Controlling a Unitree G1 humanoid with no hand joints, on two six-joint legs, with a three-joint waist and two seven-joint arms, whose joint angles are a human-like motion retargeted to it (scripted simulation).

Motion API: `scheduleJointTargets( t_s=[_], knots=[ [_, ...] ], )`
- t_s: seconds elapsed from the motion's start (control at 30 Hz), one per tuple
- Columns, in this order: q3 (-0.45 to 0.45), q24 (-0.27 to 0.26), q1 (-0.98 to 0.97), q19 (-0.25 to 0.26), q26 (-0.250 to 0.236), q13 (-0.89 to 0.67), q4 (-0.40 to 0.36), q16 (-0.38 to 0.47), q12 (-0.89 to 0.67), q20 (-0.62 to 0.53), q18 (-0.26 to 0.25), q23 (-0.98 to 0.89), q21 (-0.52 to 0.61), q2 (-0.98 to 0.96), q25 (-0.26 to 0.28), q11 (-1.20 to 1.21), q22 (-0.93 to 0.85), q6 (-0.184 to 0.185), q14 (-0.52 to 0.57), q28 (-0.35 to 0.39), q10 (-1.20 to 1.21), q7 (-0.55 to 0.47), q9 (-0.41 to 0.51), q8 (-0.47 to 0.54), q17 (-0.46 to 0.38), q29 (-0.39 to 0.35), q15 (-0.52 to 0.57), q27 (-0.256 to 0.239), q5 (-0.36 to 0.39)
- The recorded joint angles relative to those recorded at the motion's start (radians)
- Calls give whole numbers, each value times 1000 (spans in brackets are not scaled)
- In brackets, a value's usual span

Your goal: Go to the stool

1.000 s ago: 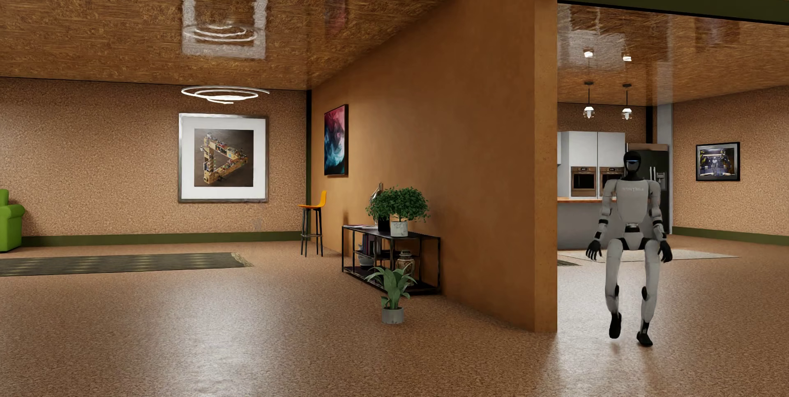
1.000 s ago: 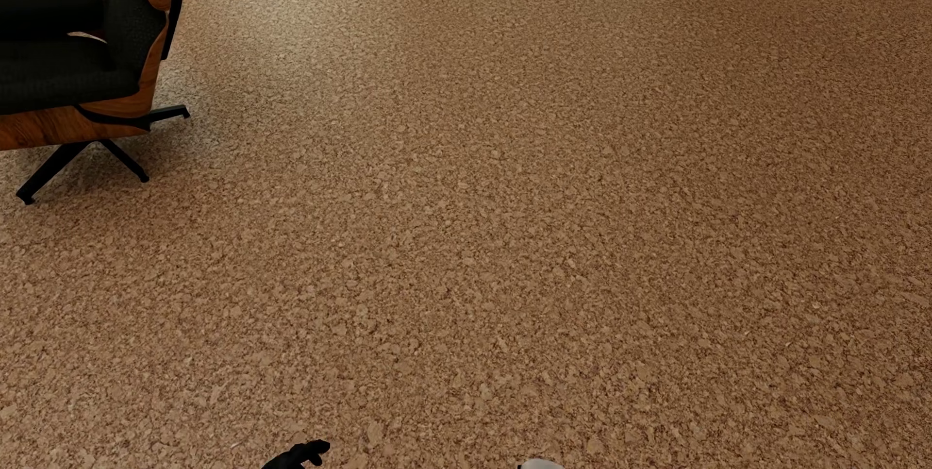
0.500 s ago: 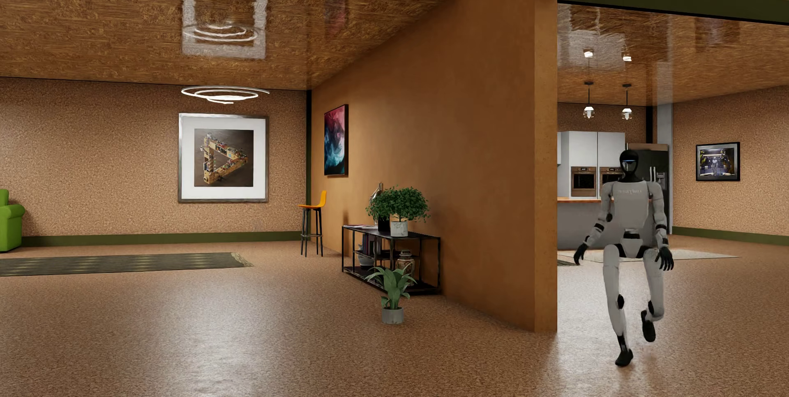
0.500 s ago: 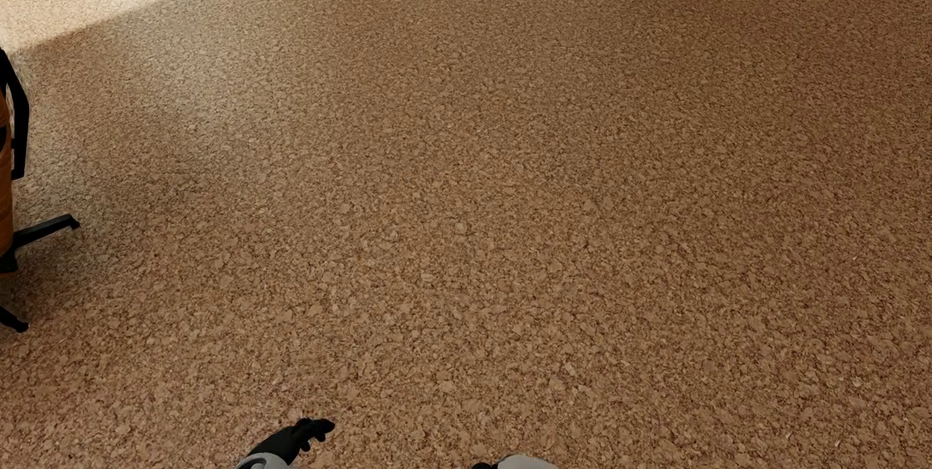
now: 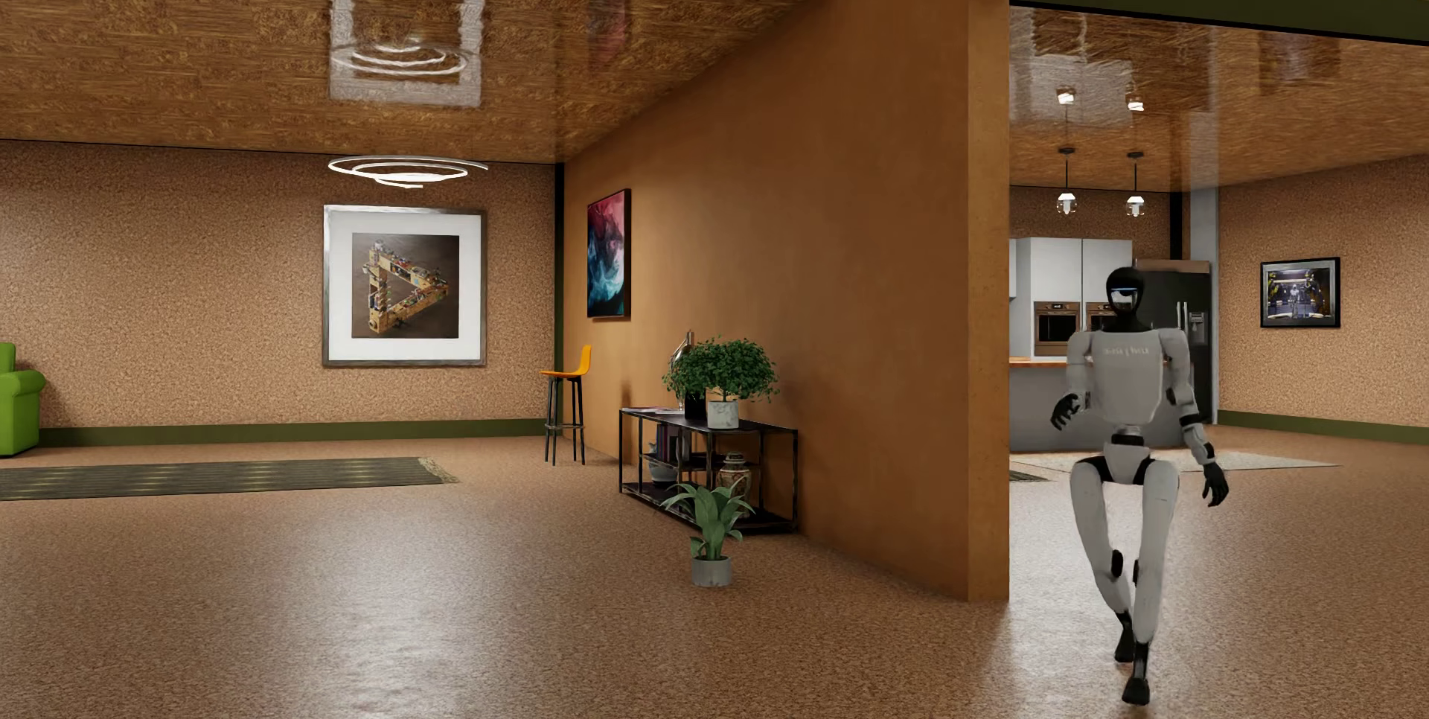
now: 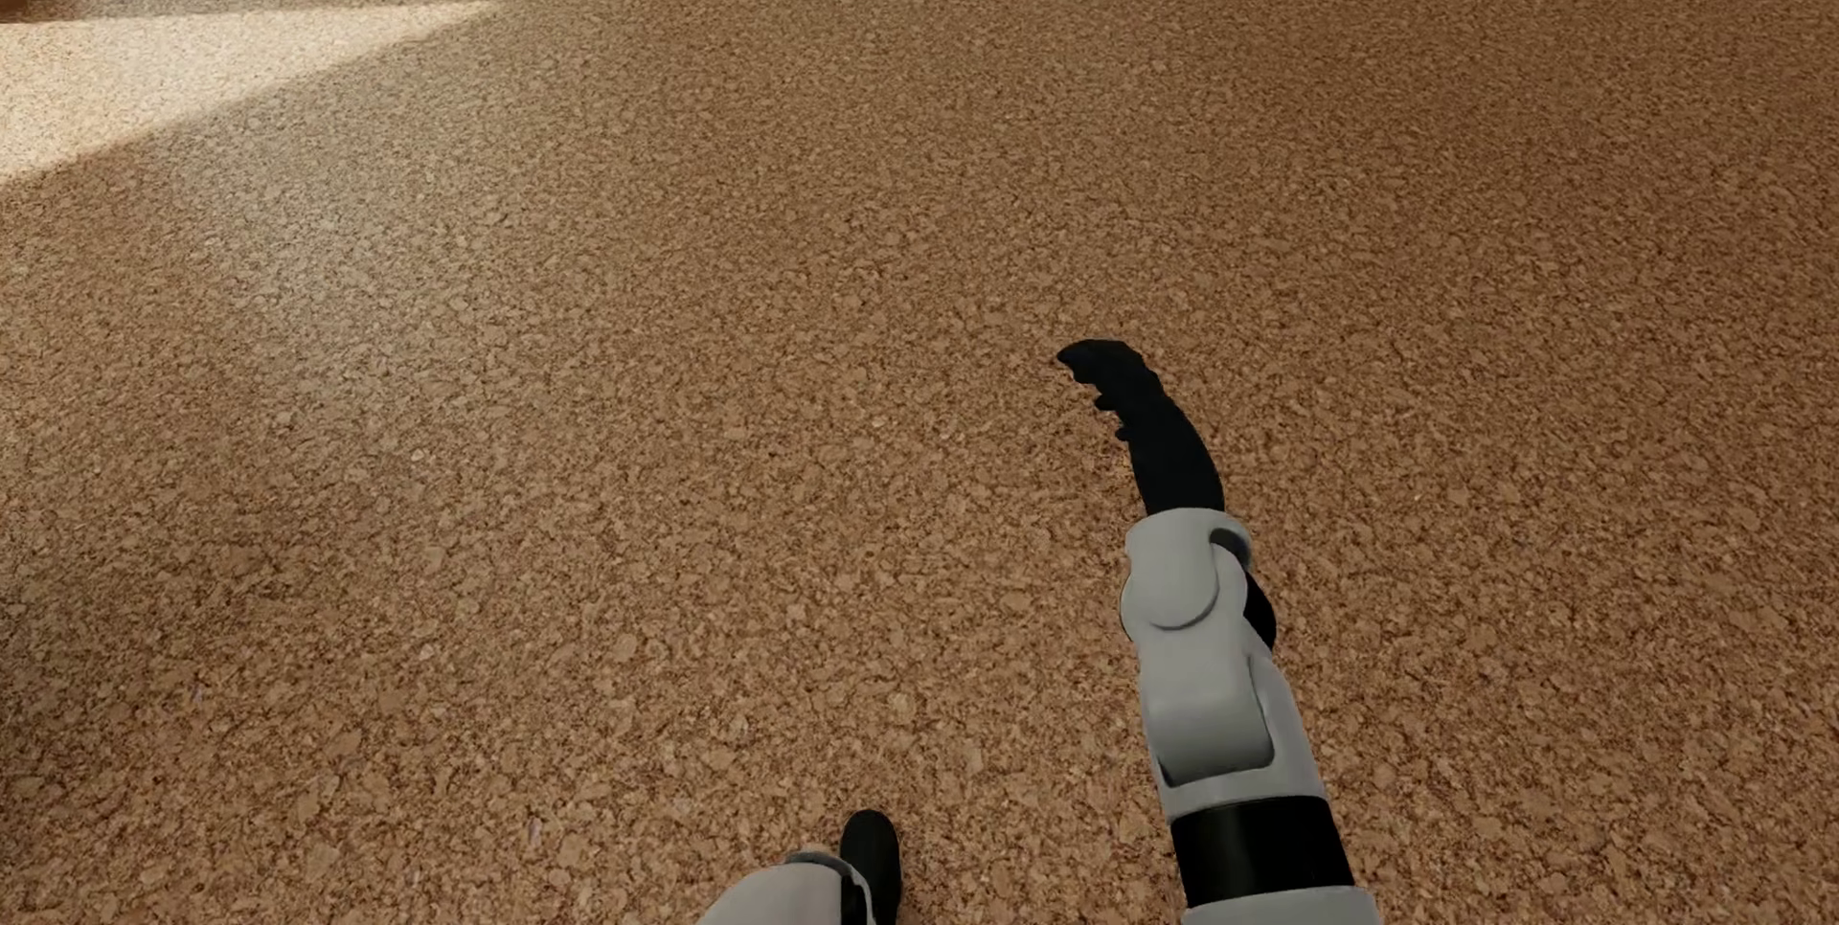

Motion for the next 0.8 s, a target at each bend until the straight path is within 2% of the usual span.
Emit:
scheduleJointTargets(
  t_s=[0.03,0.07,0.1,0.13,0.17,0.2,0.23,0.27,0.3,0.33,0.37,0.4,0.43,0.47,0.5,0.53,0.57,0.6,0.63,0.67,0.7,0.73,0.77,0.8],
  knots=[
    [8,-31,11,8,-5,-2,6,-35,-3,41,75,33,59,-12,-208,103,-39,-14,17,38,71,32,-1,-6,-67,16,98,22,-34],
    [14,-76,11,39,-15,4,12,-65,-16,74,93,71,111,-61,-461,273,-65,-31,-54,79,163,59,2,-19,-117,31,190,31,-70],
    [16,-109,27,154,-10,21,13,-85,-48,88,89,128,165,-144,-752,488,-65,-50,-124,104,220,84,6,-45,-165,81,279,38,-136],
    [11,-102,60,170,12,47,10,-84,-97,72,84,185,202,-246,-983,686,-42,-72,-183,112,247,105,10,-41,-178,132,370,22,-196],
    [2,-72,105,121,42,95,3,-67,-161,39,75,236,186,-353,-1082,835,-3,-94,-225,100,249,119,13,-40,-152,158,342,0,-255],
    [-13,-35,155,112,69,159,-5,-45,-234,-1,65,288,119,-461,-1057,934,36,-113,-256,71,235,120,15,-34,-100,176,273,7,-292],
    [-33,2,208,90,74,225,-14,-26,-309,-50,54,345,16,-560,-935,979,61,-128,-278,38,206,113,16,-37,-36,171,247,35,-323],
    [-55,22,262,71,55,286,-25,-14,-383,-94,44,416,-94,-654,-784,977,66,-138,-294,17,167,102,17,-45,14,166,252,80,-348],
    [-78,32,313,65,26,342,-38,-6,-453,-140,35,498,-188,-739,-660,931,59,-145,-312,9,131,89,17,-54,35,172,238,136,-366],
    [-98,43,360,50,-8,399,-49,2,-525,-188,26,570,-247,-809,-580,840,47,-150,-331,17,96,73,16,-77,44,177,219,194,-392],
    [-114,46,403,37,-39,466,-57,13,-594,-234,16,637,-244,-863,-577,704,26,-153,-352,29,66,57,16,-114,32,189,215,228,-420],
    [-125,37,443,26,-78,542,-68,21,-659,-273,7,687,-187,-890,-635,522,-3,-156,-372,64,39,45,16,-172,8,200,216,239,-450],
    [-133,24,489,37,-110,623,-77,31,-716,-303,-3,714,-110,-896,-713,297,-31,-159,-392,115,4,37,16,-230,-12,210,248,216,-456],
    [-137,2,536,75,-142,699,-85,41,-758,-321,-15,724,-53,-885,-777,32,-62,-162,-409,173,-33,36,16,-264,-26,223,270,169,-426],
    [-143,-18,590,121,-159,763,-91,51,-782,-331,-29,725,-35,-896,-811,-170,-94,-161,-424,211,-71,42,17,-216,-30,238,245,116,-374],
    [-147,-48,648,141,-168,811,-93,56,-788,-324,-44,723,-61,-916,-804,-271,-131,-158,-440,231,-102,59,18,-144,-24,272,206,78,-331],
    [-144,-94,705,106,-182,839,-96,59,-774,-303,-47,723,-103,-926,-786,-243,-167,-157,-455,244,-118,90,19,-193,-19,332,209,64,-324],
    [-145,-130,754,47,-176,847,-91,62,-743,-282,-69,724,-132,-926,-785,-167,-192,-151,-453,239,-112,120,21,-230,-16,396,249,53,-322],
    [-152,-146,792,-29,-159,843,-71,66,-708,-275,-79,707,-155,-919,-796,-98,-202,-140,-413,234,-72,136,23,-249,-6,420,300,44,-315],
    [-161,-137,812,-105,-152,837,-45,74,-672,-286,-66,677,-179,-903,-818,-20,-189,-123,-354,221,-1,141,27,-261,12,394,348,49,-311],
    [-170,-110,790,-134,-127,823,-3,85,-637,-299,-33,643,-212,-892,-828,61,-148,-101,-243,197,135,145,32,-263,44,333,321,70,-295],
    [-174,-74,743,-152,-89,791,60,96,-605,-311,-24,620,-247,-867,-821,111,-92,-78,-145,155,319,155,38,-265,82,260,274,103,-261],
    [-170,-44,666,-150,-48,735,126,99,-576,-317,-29,602,-289,-832,-790,131,-27,-54,-32,90,520,150,44,-257,121,178,227,157,-216],
    [-161,-15,572,-145,-2,659,162,101,-547,-321,1,595,-320,-785,-751,126,41,-33,4,21,689,120,48,-239,153,91,190,204,-166]
  ],
)
